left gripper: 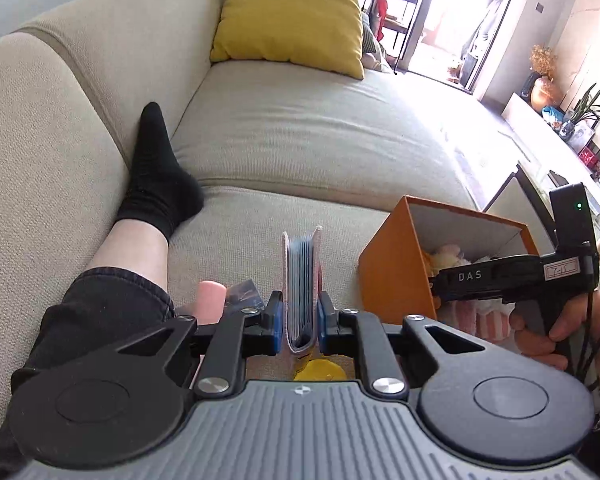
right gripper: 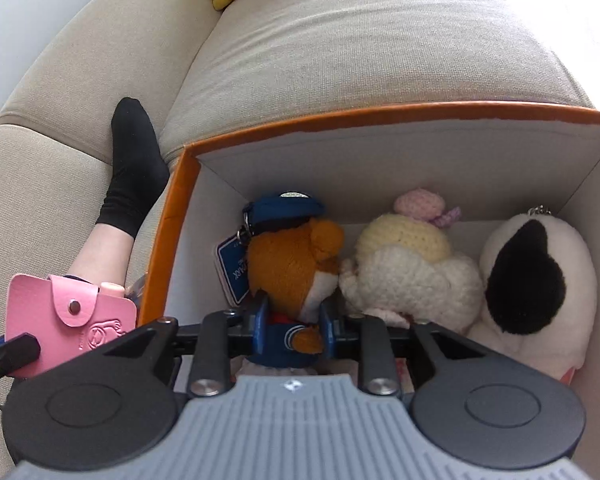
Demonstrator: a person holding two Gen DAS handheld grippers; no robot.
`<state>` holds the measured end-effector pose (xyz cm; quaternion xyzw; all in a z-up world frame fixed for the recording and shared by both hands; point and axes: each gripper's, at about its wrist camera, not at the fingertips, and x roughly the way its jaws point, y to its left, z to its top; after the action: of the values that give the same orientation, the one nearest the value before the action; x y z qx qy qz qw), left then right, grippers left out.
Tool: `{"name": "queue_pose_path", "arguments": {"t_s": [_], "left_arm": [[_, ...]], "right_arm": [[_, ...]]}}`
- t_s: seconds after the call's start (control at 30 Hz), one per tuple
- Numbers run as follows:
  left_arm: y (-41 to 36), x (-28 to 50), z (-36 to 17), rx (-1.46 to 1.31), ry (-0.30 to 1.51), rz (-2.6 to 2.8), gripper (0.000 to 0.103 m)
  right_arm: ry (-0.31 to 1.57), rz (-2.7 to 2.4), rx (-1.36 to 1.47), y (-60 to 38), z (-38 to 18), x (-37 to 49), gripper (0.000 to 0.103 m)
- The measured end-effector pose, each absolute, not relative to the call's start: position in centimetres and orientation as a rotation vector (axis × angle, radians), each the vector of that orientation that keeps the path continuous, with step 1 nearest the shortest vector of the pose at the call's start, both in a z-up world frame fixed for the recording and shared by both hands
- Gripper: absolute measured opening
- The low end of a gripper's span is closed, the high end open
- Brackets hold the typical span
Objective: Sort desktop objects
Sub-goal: 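Open the right gripper to release the bear inside the box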
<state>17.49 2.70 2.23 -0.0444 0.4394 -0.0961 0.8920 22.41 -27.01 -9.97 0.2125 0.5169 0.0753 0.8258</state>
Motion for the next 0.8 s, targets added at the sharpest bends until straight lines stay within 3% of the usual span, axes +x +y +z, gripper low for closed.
{"name": "queue_pose_path", "arguments": {"t_s": [0.1,0.43,0.6,0.8], "left_arm": [[2.3,17.2,3.1,-0.102,0.881,-0.213,0.018],[-1.9,15.6,6.8,-0.106,0.798,-0.348,0.018],[-6.1,15.5,6.0,-0.108,0.824,-0.469,0.018],[-11.5,16.3,2.3,-0.115,0.921,-0.547,0.018]], "right_arm": [[1.09,0.16,0.449,-27.3,-9.4,21.9,0.035],[0.965,0.187,0.385,-30.4,-3.8,16.7,0.037],[0.923,0.162,0.29,-32.4,-1.7,13.0,0.023],[0.946,0.133,0.195,-34.8,-2.1,9.5,0.016]]}}
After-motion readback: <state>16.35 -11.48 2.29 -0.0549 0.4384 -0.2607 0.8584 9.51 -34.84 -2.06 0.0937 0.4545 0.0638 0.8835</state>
